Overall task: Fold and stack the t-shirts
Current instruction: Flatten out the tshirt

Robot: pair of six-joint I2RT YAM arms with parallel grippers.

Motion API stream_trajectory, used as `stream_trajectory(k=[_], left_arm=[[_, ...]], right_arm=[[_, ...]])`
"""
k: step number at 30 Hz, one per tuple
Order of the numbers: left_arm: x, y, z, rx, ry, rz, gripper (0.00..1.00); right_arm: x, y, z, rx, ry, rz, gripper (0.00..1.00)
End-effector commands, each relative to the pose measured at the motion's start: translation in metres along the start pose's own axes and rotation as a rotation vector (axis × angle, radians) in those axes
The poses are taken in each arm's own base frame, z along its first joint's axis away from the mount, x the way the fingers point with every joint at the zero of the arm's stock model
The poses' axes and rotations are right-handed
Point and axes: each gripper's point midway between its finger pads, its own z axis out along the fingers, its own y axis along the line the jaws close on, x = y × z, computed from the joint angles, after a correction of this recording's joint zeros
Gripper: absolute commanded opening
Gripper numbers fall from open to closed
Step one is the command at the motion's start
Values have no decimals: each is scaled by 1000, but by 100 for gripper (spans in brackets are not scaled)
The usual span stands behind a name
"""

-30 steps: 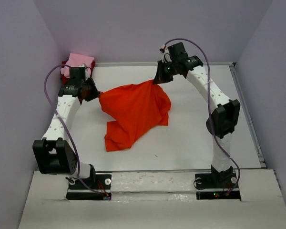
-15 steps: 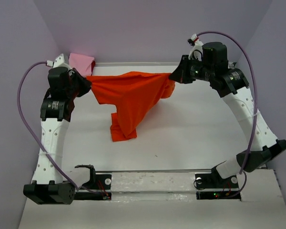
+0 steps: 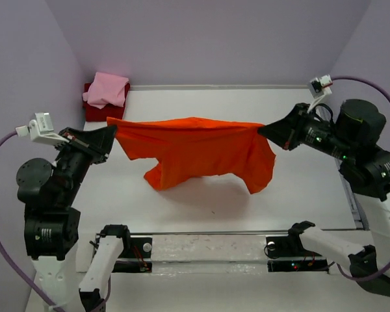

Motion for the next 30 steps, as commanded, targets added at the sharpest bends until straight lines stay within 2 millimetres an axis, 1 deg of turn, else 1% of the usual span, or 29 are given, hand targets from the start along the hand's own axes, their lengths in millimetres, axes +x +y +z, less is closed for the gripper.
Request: stream_trajectory(k=[1,2,3,5,6,7,8,10,12,14,15,16,17,18,20,21,22,23,24,25,26,27,28,29,30], left_arm=[[-51,-55,-43,85,-126,112,0],[-55,-55,-50,64,-133,143,0],[-72,-76,-68,101,-187,172,0],[-84,-86,-73,102,-206,194,0],[-95,-99,-88,119,-242,217,0],[-101,-102,-85,115,-246,224,0],[-106,-106,-87,119,-259,232,0],[-117,-115,-90,135,-295,253,0],[-129,-125,-81,172,-326,283,0],[-128,-120,-56,177,-305,279,0],[-134,-126,-47,213,-329,281,0],[-127,-113,-23,195,-294,263,0],[-130,-119,-12,241,-305,251,0],[-115,-96,22,203,-240,224,0],[-97,-75,59,185,-169,182,0],[-89,-70,75,207,-138,157,0],[-61,-37,110,156,-51,111,0],[-44,-29,126,162,-10,84,0],[-38,-26,139,175,-9,64,0],[-11,-5,161,140,50,44,0],[0,-12,172,167,46,44,0],[10,-12,181,166,57,51,0],[22,-12,190,165,76,52,0],[40,-6,208,151,110,53,0],[54,-17,216,174,130,59,0]], right_arm=[[4,32,-28,-121,-23,91,0],[7,37,-31,-144,-11,109,0],[8,43,-33,-170,-8,143,0],[13,54,-40,-229,12,174,0],[11,59,-43,-250,4,178,0],[10,62,-46,-259,2,190,0],[6,66,-52,-266,-16,185,0],[2,68,-56,-256,-31,181,0],[-4,69,-61,-241,-54,167,0],[-5,65,-61,-214,-61,153,0],[-6,64,-61,-205,-63,147,0],[-3,59,-61,-182,-53,143,0],[-4,54,-60,-154,-62,143,0],[0,50,-59,-132,-49,146,0],[4,40,-57,-85,-43,159,0],[7,37,-56,-72,-35,164,0],[14,30,-55,-40,-14,181,0],[18,22,-54,-2,-13,191,0],[23,17,-55,21,1,195,0],[26,7,-55,69,-6,205,0],[32,1,-56,96,0,216,0],[40,-6,-57,129,23,229,0],[45,-12,-58,159,33,235,0],[49,-20,-58,197,36,239,0],[59,-30,-56,235,62,253,0]])
